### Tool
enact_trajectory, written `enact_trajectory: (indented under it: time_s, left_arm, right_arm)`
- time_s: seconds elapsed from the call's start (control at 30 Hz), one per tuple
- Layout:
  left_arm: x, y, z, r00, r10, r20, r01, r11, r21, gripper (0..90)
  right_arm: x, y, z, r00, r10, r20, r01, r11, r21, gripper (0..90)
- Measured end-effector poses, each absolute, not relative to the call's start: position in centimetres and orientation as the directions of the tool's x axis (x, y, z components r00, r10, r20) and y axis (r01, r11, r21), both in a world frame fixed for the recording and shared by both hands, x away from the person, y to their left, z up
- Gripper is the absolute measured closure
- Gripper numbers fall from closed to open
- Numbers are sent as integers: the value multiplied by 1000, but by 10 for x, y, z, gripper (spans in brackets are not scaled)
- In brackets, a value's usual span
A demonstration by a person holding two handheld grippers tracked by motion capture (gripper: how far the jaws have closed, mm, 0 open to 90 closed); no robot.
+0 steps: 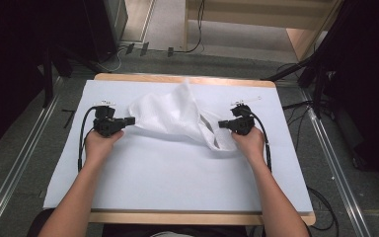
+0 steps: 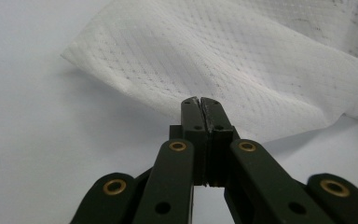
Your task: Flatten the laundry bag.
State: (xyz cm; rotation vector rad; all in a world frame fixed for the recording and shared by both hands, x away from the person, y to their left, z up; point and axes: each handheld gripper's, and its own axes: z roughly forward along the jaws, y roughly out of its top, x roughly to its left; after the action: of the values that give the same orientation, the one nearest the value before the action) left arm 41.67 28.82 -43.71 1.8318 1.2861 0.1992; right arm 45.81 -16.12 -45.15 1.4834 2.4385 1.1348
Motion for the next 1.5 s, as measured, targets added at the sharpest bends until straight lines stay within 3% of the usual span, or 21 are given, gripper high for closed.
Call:
enact_trajectory:
  time_s: [0.17,0.3,0.57,0.77,1.03,1.27,1.37,1.5]
  left_arm:
    - [419,280,-443,472,811,-347,712,-118,692,890]
    - [414,283,-434,495,792,-358,690,-108,716,781]
    - [405,289,-425,501,779,-376,689,-96,718,625]
    - [397,285,-420,515,792,-329,682,-146,716,584]
    - [390,287,-418,510,792,-335,696,-151,702,574]
    - [385,292,-418,500,799,-335,699,-144,701,572]
    - [383,296,-416,494,801,-339,696,-131,706,577]
    - [382,300,-414,485,803,-346,698,-116,707,584]
  right_arm:
    - [448,-168,-454,-526,798,294,751,274,601,868]
    - [444,-169,-446,-525,811,259,734,278,620,747]
    - [445,-164,-417,-553,793,257,681,252,687,657]
    - [460,-138,-411,-583,773,250,672,286,683,617]
    - [480,-112,-414,-600,749,281,677,288,677,571]
    - [493,-94,-420,-596,751,284,690,298,660,618]
    - [492,-85,-421,-616,732,291,679,307,667,861]
    - [483,-80,-410,-664,690,287,628,306,716,881]
